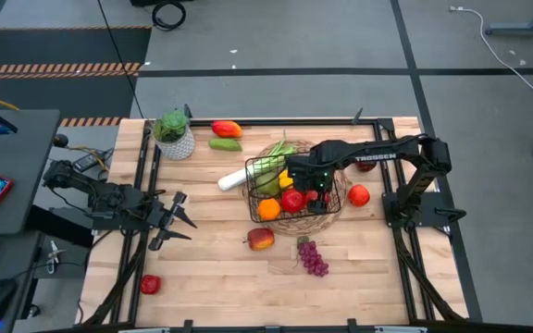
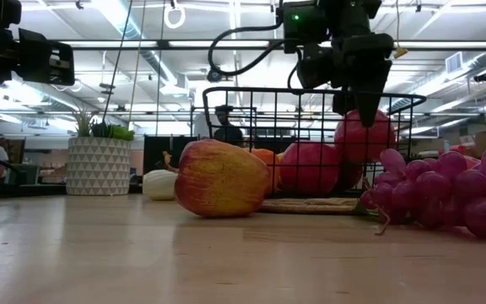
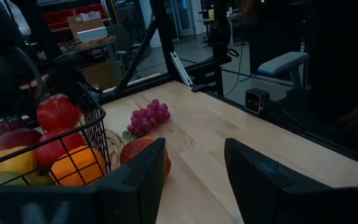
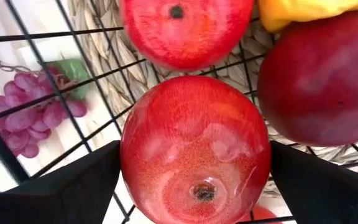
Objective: Build produce basket
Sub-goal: Put the apple into the wire basket
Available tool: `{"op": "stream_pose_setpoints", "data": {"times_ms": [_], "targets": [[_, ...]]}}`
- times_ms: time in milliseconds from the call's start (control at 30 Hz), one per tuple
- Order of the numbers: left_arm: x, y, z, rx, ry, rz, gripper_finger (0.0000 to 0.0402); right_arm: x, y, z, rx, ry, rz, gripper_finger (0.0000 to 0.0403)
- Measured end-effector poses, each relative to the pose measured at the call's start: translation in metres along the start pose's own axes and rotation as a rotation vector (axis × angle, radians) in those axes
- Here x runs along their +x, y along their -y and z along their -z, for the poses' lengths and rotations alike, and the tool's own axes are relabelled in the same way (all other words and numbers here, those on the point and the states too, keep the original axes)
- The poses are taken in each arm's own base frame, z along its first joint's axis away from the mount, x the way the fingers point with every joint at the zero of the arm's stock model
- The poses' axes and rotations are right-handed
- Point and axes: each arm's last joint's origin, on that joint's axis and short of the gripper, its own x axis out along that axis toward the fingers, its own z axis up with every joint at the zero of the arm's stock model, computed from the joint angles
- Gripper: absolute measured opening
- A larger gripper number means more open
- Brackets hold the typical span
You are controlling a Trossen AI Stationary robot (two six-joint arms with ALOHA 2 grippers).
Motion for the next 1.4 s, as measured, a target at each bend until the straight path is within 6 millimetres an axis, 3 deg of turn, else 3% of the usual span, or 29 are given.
{"op": "stream_pose_setpoints", "data": {"times_ms": [367,667,1400], "targets": [[0.0,0.0,0.0,0.0,-0.001,0.0,0.0172,0.001,-0.006,0.0,-0.047,0.014,0.054,0.04],[0.0,0.0,0.0,0.0,-0.001,0.0,0.0172,0.0,0.004,-0.002,0.164,0.045,0.121,0.0399],[0.0,0.0,0.0,0.0,0.0,0.0,0.0172,-0.001,0.008,-0.005,0.178,0.059,0.083,0.04]]}}
